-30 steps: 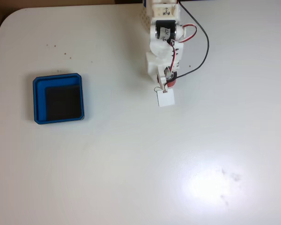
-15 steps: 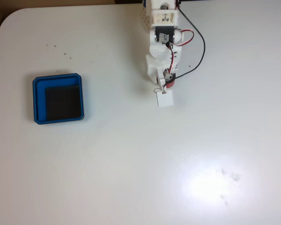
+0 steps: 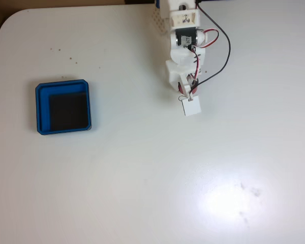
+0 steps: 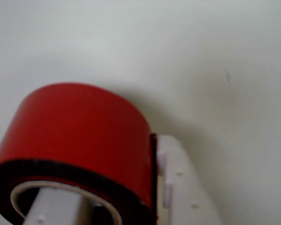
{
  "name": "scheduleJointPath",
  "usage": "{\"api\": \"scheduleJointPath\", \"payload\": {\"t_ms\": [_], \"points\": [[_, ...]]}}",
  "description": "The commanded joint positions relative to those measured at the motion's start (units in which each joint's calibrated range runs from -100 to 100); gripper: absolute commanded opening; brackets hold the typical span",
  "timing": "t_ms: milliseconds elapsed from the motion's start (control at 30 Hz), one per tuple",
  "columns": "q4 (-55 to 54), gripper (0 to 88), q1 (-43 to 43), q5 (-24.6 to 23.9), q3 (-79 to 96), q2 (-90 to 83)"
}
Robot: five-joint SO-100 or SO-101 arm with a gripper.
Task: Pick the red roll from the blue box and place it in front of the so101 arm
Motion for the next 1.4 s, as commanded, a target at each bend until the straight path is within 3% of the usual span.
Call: {"api": "scheduleJointPath", "payload": {"t_ms": [0,233,433,800,1367], "points": [[-0.80,1.0,-0.08,-0.27,1.36,-1.21],[-0.97,1.3,-0.57,-0.27,1.81,-1.21],[-1.38,1.3,-5.85,-0.35,1.81,-1.29],[-1.30,1.3,-0.96,-0.35,2.17,-1.38],[-1.30,4.2,-1.06,-0.35,2.26,-1.29]]}}
